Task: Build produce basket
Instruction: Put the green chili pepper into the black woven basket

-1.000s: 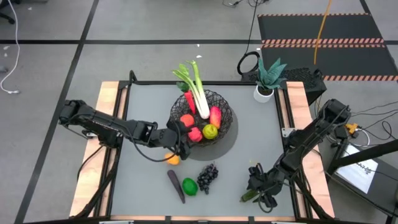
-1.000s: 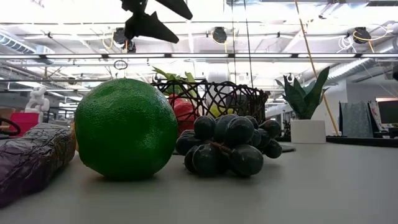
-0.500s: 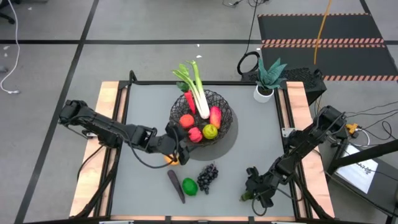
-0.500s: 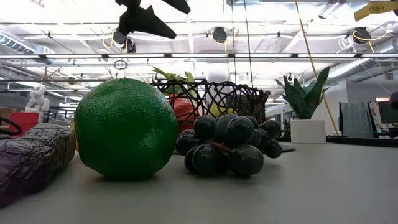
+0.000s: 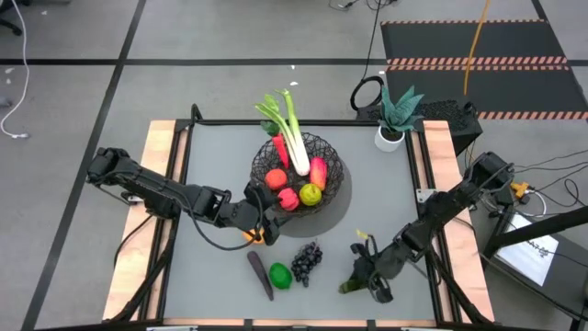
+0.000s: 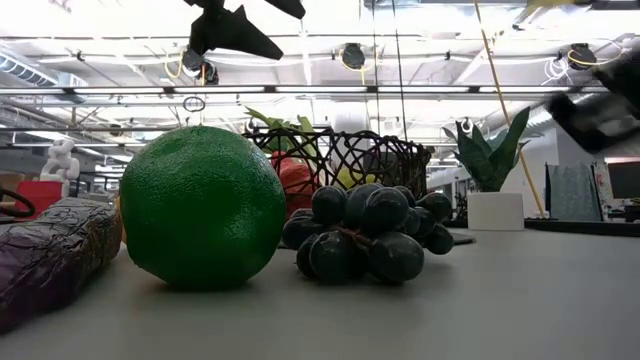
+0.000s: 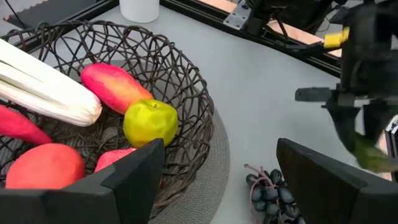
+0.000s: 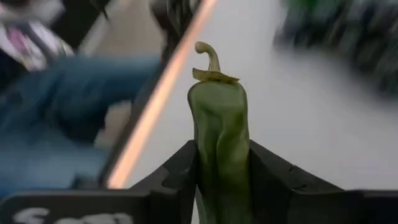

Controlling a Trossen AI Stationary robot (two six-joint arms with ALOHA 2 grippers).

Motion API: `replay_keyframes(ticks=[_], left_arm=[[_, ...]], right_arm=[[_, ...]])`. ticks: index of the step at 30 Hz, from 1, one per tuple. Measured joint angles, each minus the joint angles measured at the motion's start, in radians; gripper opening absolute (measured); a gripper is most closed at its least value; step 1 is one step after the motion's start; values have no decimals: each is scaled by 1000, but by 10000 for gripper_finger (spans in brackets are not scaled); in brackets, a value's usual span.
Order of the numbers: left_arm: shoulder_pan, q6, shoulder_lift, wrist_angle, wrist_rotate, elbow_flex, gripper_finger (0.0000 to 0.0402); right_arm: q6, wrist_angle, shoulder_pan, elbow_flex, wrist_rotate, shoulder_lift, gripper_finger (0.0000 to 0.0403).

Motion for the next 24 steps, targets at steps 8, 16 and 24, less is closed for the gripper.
replay_keyframes(ticks=[8,16,24], left_arm=[[0,-6,0,0,0,0,310],[0,-28,0,0,0,0,310],[-2,-45,0,2,-12,0,310]], right_arm=[[-228,230,-120,0,60,-187,121],[-337,362,-192,0,57,-313,122],[-302,421,-211,0,54,-319,122]])
